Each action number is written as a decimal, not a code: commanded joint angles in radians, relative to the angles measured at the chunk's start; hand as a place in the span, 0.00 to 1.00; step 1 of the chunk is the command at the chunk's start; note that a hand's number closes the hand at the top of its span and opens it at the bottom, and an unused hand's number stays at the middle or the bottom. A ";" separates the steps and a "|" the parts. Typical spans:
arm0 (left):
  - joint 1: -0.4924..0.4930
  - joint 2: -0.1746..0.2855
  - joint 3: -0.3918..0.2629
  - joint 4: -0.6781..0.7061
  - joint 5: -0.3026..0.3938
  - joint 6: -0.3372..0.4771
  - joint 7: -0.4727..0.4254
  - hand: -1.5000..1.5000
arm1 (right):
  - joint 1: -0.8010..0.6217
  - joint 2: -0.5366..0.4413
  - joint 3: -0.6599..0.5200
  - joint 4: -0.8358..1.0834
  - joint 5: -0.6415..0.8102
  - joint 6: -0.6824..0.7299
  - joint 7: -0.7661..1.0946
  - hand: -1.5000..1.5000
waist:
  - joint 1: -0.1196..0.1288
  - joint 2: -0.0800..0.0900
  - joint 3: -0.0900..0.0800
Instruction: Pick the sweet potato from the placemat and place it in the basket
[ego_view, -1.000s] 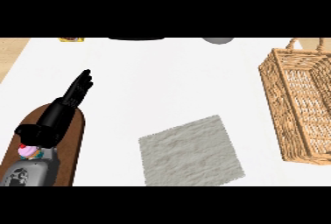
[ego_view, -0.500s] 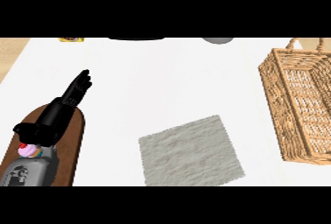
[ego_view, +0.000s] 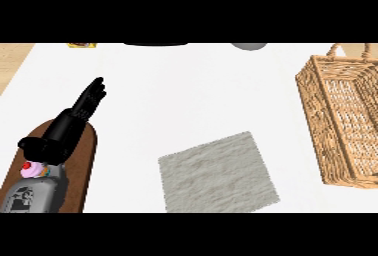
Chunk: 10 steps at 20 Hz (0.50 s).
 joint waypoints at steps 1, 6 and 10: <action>-0.004 -0.021 -0.007 0.036 -0.020 0.006 -0.030 0.50 | -0.063 -0.032 -0.015 0.137 -0.004 0.004 -0.095 0.00 | -0.002 0.000 0.000; 0.032 0.008 0.016 -0.053 0.015 -0.035 0.037 0.50 | -0.099 -0.037 -0.003 0.122 -0.025 0.025 -0.090 0.00 | -0.002 -0.002 0.000; 0.040 -0.019 -0.006 -0.042 -0.022 -0.003 -0.007 0.50 | -0.125 -0.062 -0.072 0.146 -0.128 0.097 -0.099 0.00 | -0.005 -0.003 0.000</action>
